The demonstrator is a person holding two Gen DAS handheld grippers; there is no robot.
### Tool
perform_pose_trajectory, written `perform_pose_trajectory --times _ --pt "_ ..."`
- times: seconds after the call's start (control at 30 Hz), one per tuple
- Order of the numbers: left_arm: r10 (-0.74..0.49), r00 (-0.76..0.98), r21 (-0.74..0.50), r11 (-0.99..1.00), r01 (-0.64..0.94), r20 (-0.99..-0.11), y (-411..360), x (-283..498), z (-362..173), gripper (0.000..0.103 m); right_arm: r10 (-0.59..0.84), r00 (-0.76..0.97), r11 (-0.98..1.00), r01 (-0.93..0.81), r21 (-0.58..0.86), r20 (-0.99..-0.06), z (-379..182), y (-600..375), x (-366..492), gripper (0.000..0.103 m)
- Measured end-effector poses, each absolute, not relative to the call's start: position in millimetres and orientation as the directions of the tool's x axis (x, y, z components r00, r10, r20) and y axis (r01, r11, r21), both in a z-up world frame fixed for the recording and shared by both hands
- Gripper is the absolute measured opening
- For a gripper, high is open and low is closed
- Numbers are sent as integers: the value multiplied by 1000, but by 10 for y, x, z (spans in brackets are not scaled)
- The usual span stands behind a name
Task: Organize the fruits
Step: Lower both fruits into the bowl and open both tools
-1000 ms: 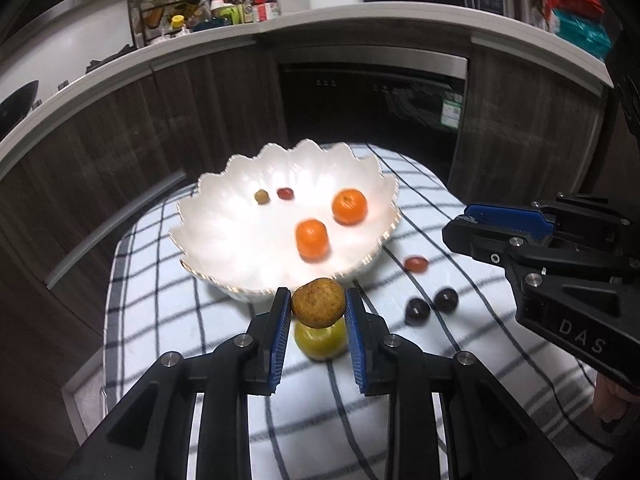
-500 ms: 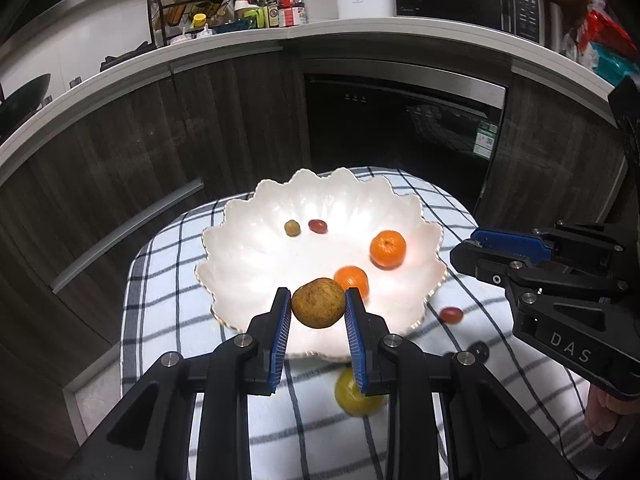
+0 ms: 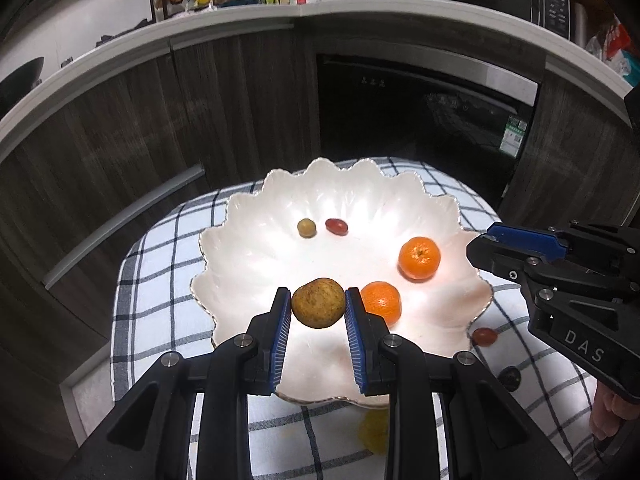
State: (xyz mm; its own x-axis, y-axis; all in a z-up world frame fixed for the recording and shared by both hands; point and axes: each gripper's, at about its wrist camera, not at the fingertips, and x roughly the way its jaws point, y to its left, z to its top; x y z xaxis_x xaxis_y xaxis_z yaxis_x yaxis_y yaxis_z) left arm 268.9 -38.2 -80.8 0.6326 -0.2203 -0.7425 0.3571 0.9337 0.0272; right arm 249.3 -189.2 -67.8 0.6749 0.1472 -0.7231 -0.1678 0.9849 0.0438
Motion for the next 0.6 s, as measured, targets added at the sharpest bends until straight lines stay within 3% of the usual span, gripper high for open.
perform_pose_trajectory --times 0.4,0.43,0.5,0.53,0.6 --pt "-201 596 21 938 345 -777 -418 2783 -1007 29 148 619 984 -169 53 -771 -906 -1882 2613 23" --pt "-198 596 24 939 344 -778 -420 2781 -1010 31 146 621 984 -170 50 -770 -906 -1880 2606 23" --pt "-196 595 23 940 339 -779 -418 2781 -1010 47 143 622 984 -169 46 -770 -907 -1881 2604 23" --pt "-192 598 21 944 330 -778 -405 2782 -1003 50 140 618 985 -169 44 -773 -910 -1879 2608 24" --pt "-178 606 30 948 316 -775 -378 2787 -987 55 128 620 987 -157 38 -774 -907 -1885 2615 42"
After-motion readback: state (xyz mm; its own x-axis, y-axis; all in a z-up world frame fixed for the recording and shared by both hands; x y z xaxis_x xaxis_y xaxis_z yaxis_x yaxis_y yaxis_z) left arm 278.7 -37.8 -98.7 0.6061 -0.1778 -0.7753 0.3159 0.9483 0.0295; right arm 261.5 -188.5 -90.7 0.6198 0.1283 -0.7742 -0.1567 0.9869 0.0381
